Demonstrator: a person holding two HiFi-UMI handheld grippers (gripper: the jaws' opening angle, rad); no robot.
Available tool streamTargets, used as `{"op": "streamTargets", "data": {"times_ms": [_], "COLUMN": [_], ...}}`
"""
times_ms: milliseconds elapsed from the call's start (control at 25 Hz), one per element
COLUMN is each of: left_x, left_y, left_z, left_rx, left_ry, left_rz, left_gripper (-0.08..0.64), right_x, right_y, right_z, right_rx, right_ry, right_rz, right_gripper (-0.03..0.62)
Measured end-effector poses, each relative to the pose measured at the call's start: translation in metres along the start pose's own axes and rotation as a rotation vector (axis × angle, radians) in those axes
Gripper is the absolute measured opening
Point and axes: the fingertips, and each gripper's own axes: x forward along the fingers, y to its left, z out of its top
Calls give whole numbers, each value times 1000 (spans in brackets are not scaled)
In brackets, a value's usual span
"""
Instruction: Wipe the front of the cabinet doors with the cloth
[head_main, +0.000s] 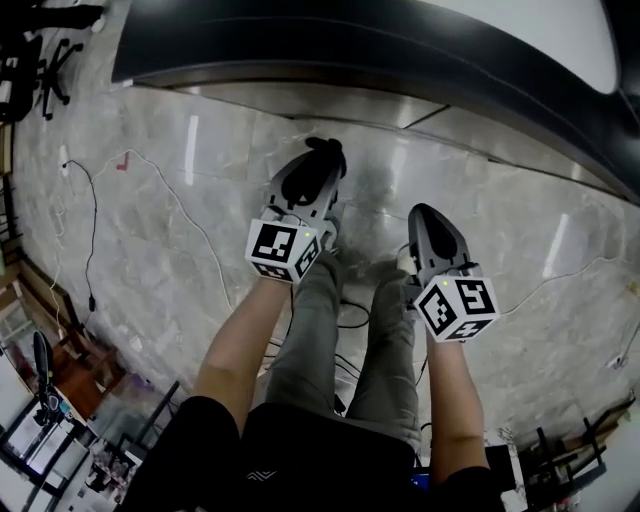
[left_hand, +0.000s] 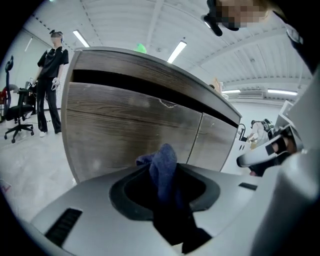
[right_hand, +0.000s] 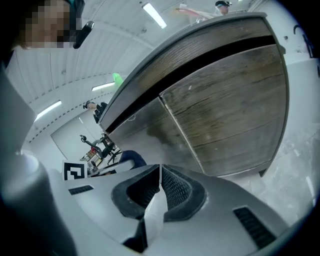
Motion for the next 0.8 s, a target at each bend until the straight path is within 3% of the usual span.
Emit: {"op": "streamTargets", "data": {"times_ms": [480,800], "left_x": [-50,-39], "left_y": [119,178], "left_z": [-15,-20], "left_rx": [-35,-26], "left_ry": [11,15], "left_rz": [122,187], "left_gripper": [132,132], "right_x": [87,119], "right_y": [88,115], "right_z": [-20,-22], "right_rx": [-57,-74], "right_ry": [63,68], "right_rz": [97,114], "right_gripper": [38,38]}}
